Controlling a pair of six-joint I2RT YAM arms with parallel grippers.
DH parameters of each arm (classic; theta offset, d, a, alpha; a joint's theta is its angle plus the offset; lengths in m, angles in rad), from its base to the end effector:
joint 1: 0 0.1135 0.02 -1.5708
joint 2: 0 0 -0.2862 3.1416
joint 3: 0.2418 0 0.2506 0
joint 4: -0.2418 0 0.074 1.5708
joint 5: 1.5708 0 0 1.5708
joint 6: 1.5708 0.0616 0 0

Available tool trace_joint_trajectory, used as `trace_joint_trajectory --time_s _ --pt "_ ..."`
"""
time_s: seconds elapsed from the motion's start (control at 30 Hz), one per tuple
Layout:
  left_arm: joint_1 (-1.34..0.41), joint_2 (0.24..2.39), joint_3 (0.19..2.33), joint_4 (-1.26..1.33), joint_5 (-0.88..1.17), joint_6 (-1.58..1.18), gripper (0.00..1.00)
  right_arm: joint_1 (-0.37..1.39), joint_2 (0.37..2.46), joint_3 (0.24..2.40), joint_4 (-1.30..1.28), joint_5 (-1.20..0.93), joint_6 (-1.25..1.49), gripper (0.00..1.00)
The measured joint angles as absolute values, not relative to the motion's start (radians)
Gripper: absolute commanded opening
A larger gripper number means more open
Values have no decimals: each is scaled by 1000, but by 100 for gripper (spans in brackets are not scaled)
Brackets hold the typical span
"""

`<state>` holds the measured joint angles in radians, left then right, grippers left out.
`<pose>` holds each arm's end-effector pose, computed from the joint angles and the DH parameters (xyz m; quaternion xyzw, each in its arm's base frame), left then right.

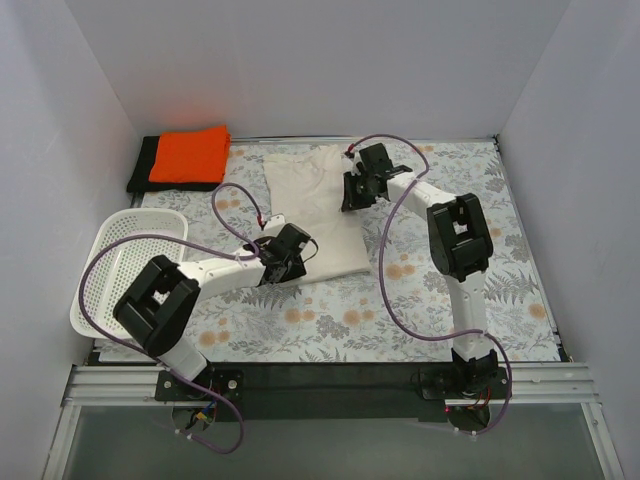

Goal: Fold and stack the t-shirts
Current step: Fold the tshirt

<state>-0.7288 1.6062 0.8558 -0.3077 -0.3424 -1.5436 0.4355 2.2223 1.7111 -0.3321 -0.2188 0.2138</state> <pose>0.2478 -0.1935 0.1624 -0.4173 0.8581 -0.1572 0.2547 0.4697 0.2333 0.1742 -0.1414 0.9190 0.2095 0.3026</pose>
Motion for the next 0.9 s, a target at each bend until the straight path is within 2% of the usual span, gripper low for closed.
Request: trace_joint_trajectory --time_s 0.23,0.4,0.77,0.9 --pt "-664 1555 904 -322 -331 -1513 38 386 2174 1687 -317 -303 219 27" --pt "-543 1566 949 -209 -271 -1462 32 372 2074 1621 -273 -414 240 27" --pt "-413 1868 1082 -37 -112 -1375 23 322 2145 1619 -201 -558 266 25" --pt "-361 1895 1088 -18 -70 -1383 23 290 2210 1608 -200 -566 268 25"
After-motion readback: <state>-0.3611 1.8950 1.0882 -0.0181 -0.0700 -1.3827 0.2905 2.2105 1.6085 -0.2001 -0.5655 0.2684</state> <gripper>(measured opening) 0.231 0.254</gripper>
